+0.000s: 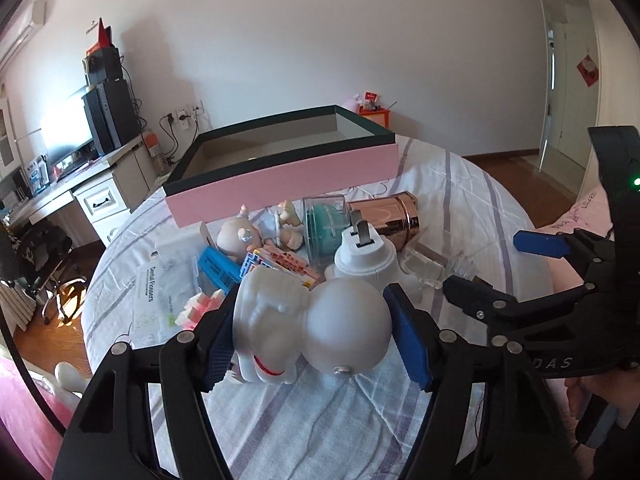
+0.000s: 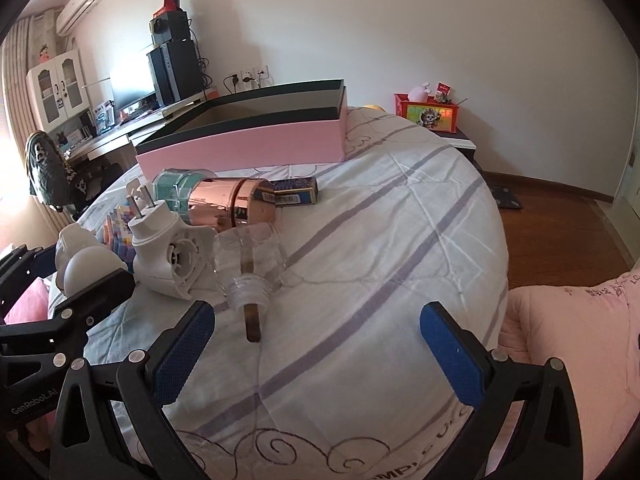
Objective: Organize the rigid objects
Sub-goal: 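Grasp the white figurine with the left gripper while the right gripper grasps the glass bottle, then carry the figurine and bottle into the pink box and open both grippers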
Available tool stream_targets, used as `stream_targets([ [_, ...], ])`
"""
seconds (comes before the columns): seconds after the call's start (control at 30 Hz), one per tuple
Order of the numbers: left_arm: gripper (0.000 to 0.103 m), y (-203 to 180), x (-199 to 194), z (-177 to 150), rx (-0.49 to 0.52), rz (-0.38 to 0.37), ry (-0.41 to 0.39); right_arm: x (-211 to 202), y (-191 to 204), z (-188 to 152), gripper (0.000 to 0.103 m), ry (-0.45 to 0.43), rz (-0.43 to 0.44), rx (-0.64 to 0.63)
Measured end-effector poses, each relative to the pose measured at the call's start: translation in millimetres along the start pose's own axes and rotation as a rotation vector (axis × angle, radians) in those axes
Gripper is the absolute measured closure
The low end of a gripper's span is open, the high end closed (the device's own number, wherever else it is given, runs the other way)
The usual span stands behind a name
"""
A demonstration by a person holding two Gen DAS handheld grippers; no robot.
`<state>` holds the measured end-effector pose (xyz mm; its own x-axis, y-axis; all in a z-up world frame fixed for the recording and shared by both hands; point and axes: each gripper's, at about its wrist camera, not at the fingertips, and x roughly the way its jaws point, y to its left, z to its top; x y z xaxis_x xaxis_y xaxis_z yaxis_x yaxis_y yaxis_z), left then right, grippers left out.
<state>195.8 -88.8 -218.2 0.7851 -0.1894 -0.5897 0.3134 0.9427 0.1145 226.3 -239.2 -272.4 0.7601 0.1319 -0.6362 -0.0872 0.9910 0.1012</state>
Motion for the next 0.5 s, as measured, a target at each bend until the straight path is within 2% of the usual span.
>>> stream_targets([
  [0.07,0.033,2.8,-2.6,3.5,-0.003,0.006,-0.015,10.4,6.6,5.3,0.001,0.011,0.013,-0.024],
  [0.13,0.033,6.8,-5.0,6.7,-0.004,0.011,-0.021,20.4,10.8,7.5,0.009,0.026,0.027,-0.039],
  [0.23,0.033,13.4,-5.8,10.4,-0.013,0.017,-0.031,26.2,15.3,12.9,0.03,0.034,0.031,-0.064],
  [0.27,0.033,15.6,-5.9,11.3,-0.018,0.016,-0.032,27.2,15.9,14.2,0.046,0.037,0.034,-0.071],
  [0.3,0.033,18.0,-5.4,12.7,-0.022,0.013,-0.032,28.2,16.9,14.8,0.05,0.042,0.03,-0.08],
  [0.5,0.033,28.3,-10.1,24.9,-0.042,0.02,-0.067,16.7,14.2,20.2,0.05,0.015,0.041,-0.088],
])
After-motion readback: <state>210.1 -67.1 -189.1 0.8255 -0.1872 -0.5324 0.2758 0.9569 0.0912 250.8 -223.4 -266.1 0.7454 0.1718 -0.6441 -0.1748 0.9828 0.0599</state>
